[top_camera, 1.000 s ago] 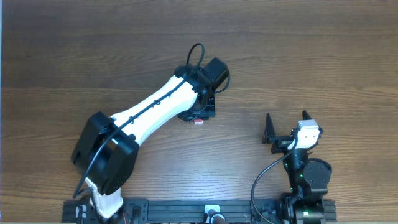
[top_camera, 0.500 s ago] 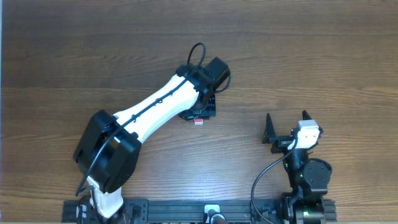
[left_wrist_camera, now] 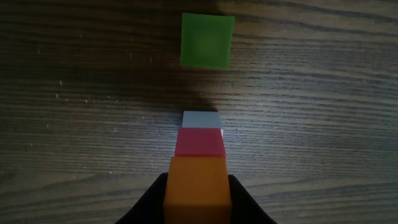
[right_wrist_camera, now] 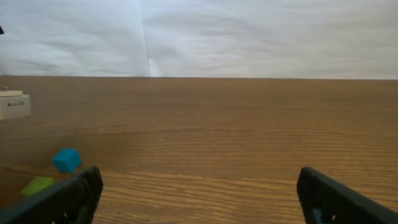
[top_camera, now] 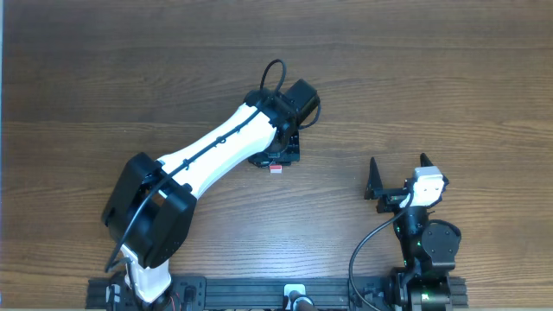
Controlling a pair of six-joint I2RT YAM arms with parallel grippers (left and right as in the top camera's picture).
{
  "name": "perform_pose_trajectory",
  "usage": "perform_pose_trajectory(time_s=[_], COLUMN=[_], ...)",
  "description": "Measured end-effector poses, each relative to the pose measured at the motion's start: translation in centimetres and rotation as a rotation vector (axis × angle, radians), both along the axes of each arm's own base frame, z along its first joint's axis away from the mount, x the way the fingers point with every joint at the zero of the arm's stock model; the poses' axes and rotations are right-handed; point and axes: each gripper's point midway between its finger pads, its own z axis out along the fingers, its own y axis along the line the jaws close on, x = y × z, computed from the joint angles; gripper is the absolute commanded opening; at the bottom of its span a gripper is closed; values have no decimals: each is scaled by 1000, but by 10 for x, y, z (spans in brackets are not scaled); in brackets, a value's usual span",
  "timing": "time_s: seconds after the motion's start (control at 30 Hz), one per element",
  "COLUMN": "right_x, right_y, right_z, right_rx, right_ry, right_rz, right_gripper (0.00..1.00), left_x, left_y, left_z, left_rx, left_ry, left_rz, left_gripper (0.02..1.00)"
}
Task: Stack Cubes
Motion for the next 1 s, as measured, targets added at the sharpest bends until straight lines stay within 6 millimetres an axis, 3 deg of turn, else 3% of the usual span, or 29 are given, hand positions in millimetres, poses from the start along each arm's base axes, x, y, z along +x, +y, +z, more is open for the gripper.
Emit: perform_pose_trajectory(time_s=[1.0], right_x=[0], right_y=[0], right_z=[0], right_rx=[0], right_ry=[0], right_rz=[0], right_gripper=[991], left_x=[3], left_y=[0], left_z=[0], left_rx=[4], left_ry=[-12], left_rz=[1], left_gripper=[40])
